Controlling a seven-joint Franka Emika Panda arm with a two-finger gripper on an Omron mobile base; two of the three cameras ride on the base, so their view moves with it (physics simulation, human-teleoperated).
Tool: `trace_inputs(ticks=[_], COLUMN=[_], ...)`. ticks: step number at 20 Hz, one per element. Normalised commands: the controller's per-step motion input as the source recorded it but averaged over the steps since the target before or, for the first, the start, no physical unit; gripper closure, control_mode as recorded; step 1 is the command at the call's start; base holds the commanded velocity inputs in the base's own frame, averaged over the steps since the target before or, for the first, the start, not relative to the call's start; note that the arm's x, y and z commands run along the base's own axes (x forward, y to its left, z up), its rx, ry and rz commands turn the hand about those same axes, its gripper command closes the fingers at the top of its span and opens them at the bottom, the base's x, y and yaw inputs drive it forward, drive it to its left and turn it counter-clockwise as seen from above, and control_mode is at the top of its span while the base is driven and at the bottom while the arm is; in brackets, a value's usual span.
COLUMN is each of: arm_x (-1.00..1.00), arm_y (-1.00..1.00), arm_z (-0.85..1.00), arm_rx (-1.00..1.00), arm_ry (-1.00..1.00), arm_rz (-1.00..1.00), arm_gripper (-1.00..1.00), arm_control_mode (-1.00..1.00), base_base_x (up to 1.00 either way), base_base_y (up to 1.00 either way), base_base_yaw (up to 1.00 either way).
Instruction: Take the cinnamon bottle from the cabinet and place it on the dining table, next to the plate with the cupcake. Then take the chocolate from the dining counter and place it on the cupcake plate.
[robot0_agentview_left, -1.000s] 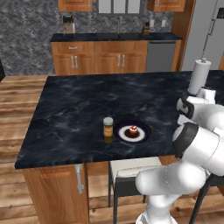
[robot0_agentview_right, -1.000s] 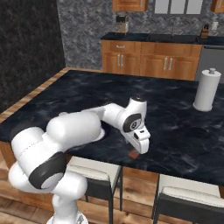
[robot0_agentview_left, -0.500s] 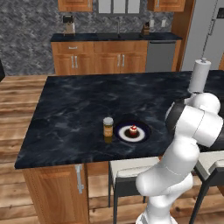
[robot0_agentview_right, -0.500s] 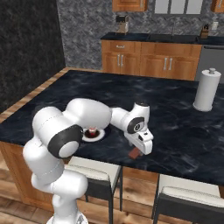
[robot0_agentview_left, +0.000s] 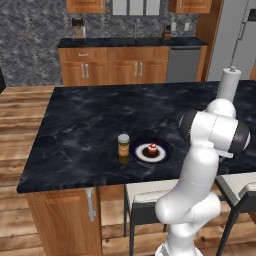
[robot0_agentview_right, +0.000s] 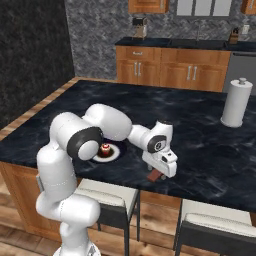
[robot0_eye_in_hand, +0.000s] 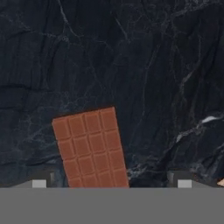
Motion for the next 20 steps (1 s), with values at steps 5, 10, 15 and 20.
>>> trace_inputs(ticks=[5, 10, 15, 20], arm_x=[0.0, 0.02, 0.01, 0.0], arm_y=[0.0, 0.0, 0.0, 0.11], arm_z=[-0.32, -0.26, -0.38, -0.54], arm_rx=[0.02, 0.03, 0.05, 0.03], arm_ry=[0.0, 0.0, 0.0, 0.0], arm_rz=[0.13, 0.08, 0.05, 0.03], arm_gripper=[-1.0, -1.0, -1.0, 1.0], arm_control_mode=[-1.0, -1.0, -1.0, -1.0], base_base_x=[0.0, 0.0, 0.0, 0.0], base_base_y=[0.0, 0.0, 0.0, 0.0], base_base_yaw=[0.0, 0.0, 0.0, 0.0])
